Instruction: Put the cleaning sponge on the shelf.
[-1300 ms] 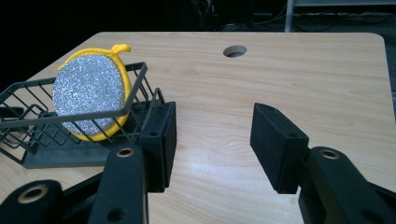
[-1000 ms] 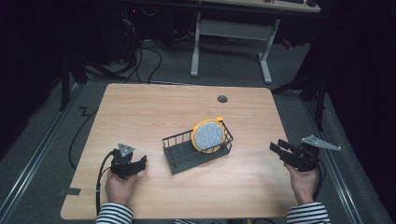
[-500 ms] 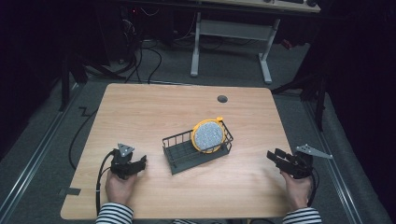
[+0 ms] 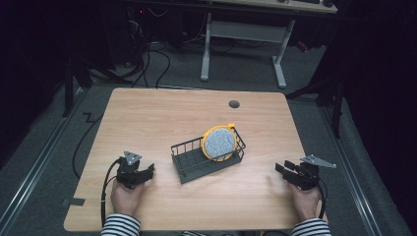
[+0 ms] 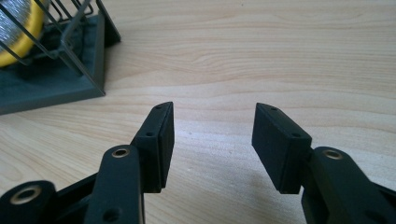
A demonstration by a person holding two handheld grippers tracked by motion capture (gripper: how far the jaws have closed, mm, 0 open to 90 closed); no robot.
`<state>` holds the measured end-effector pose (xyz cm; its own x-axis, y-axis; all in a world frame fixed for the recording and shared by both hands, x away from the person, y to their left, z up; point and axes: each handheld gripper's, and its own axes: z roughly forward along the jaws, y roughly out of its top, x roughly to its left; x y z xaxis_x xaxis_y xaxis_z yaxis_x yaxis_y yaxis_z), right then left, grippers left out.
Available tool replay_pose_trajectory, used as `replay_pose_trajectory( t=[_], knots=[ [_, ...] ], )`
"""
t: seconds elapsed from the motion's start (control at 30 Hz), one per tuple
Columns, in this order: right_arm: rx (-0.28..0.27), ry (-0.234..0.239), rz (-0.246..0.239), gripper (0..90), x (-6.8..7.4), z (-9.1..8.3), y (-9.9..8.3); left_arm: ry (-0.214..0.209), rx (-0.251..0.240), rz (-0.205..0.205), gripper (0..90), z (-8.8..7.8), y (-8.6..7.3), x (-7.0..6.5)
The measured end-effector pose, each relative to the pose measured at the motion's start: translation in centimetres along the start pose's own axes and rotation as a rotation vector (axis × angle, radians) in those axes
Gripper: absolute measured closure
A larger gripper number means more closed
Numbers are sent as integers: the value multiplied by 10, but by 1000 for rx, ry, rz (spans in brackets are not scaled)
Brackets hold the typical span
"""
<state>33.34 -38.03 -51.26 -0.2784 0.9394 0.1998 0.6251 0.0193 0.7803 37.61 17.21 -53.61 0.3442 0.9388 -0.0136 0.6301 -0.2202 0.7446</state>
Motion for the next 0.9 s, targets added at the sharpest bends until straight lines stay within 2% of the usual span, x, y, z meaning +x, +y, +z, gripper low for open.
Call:
replay_pose_trajectory(
  t=[0.27, 0.3, 0.37, 0.43, 0.63, 0.73, 0.9],
  knots=[
    [35, -40, -42, 469, 4, 7, -3, 0, 1, 1, 329, 0, 0, 0],
    [45, -58, -48, 453, 4, 7, -3, 0, 0, 0, 329, 0, 0, 0],
    [35, -63, -63, 442, 4, 5, -3, -2, 0, 0, 326, 0, 0, 0],
    [58, -74, -62, 426, 4, 7, -3, 1, 0, 3, 326, 0, 0, 0],
    [86, -93, -110, 419, 12, 16, -7, 1, 0, 3, 327, 0, 0, 0],
    [92, -90, -113, 416, 15, 20, -10, 1, 0, 3, 327, 0, 0, 0],
    [103, -132, -170, 402, 21, 23, -10, 0, 0, 3, 326, 0, 0, 0]
  ],
)
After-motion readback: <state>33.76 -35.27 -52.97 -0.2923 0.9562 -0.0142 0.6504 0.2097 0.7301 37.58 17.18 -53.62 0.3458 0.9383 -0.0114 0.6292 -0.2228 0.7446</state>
